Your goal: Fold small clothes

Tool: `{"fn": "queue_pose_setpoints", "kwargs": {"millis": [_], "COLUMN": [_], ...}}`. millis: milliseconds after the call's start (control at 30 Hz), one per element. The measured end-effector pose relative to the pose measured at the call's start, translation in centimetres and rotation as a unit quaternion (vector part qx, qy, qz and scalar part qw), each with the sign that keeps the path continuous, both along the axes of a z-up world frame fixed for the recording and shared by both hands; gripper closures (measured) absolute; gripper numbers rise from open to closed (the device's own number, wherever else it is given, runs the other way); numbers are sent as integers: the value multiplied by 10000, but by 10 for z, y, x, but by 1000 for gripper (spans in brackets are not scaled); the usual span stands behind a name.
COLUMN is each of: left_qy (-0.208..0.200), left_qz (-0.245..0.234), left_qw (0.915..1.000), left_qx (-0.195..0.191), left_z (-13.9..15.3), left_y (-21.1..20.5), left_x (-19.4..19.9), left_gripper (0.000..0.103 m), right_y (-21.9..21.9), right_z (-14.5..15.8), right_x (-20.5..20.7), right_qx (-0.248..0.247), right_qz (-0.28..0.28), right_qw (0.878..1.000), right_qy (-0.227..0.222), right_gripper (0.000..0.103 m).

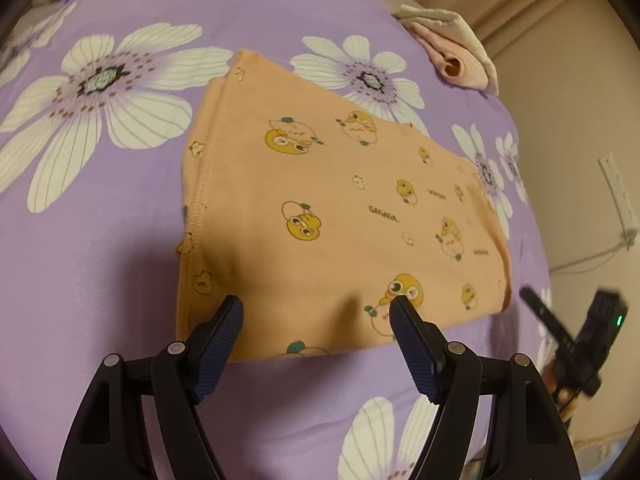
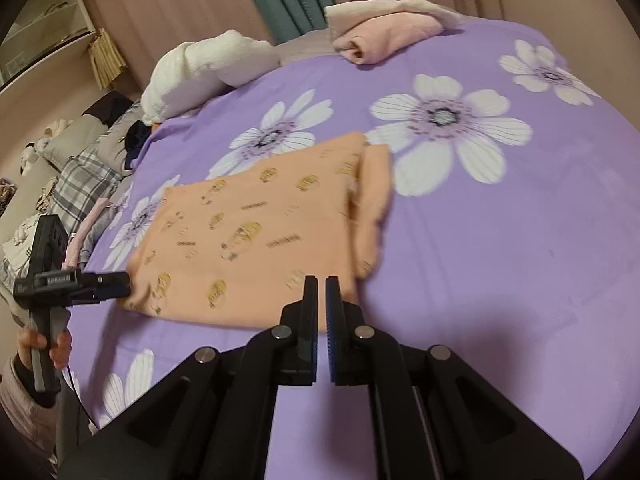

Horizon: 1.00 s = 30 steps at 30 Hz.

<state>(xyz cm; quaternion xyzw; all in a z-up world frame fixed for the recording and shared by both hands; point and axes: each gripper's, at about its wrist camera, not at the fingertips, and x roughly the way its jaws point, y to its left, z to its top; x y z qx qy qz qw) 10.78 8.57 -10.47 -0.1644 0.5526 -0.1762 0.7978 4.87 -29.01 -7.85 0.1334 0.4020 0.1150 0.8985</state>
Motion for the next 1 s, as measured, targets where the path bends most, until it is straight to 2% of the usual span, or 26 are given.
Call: {"fn": "queue_pose_setpoints", "kwargs": {"millis": [67, 167, 233, 300, 333, 367, 433, 533, 633, 800, 900, 933, 1000], "left_qy": [37, 126, 131, 137, 136, 128, 116, 74, 1, 29, 73, 86, 108], "left_qz": [-20, 18, 44, 37, 26, 2, -31, -43, -91, -144, -57, -36, 9], "left_qw": [9999, 9999, 9999, 9999, 9999, 9999, 9999, 9999, 9998, 9999, 9999, 9999, 9998], "left_qx": [114, 55, -15, -53, -57, -57, -48, -86, -148, 31, -91, -117, -191], "left_z": [-4, -11, -12, -11, -11, -11, -10, -5, -1, -7, -11, -12, -12], "left_y": [-2, 1, 3, 5, 5, 5, 4, 4, 1, -2, 4, 6, 10], "left_x": [0, 0, 0, -1, -1, -1, -2, -6, -11, -15, -17, -18, -20], "left_gripper": [28, 28, 28, 28, 28, 28, 28, 28, 28, 28, 28, 28, 28], "right_y": [9, 11, 3, -14, -23, -31, -40, -40, -24, 14, 20, 17, 7], "right_z": [-4, -15, -23, -28, -26, -23, -13, -1, 6, -11, -30, -33, -40], "right_x": [16, 38, 49, 56, 55, 53, 43, 27, 12, -1, -1, -2, -5], "right_qx": [91, 222, 276, 377, 409, 316, 222, 283, 256, 188, -174, -233, -223], "right_qz": [95, -14, -293, -728, -935, -1131, -1238, -1016, -544, 238, 140, 63, -172], "right_qw": [9999, 9994, 9984, 9953, 9935, 9920, 9914, 9943, 9982, 9992, 9979, 9974, 9964], "right_qy": [32, 249, 406, 520, 509, 474, 354, 165, 42, 241, 610, 677, 803], "right_gripper": [96, 96, 102, 102, 100, 94, 94, 93, 92, 93, 94, 98, 98]}}
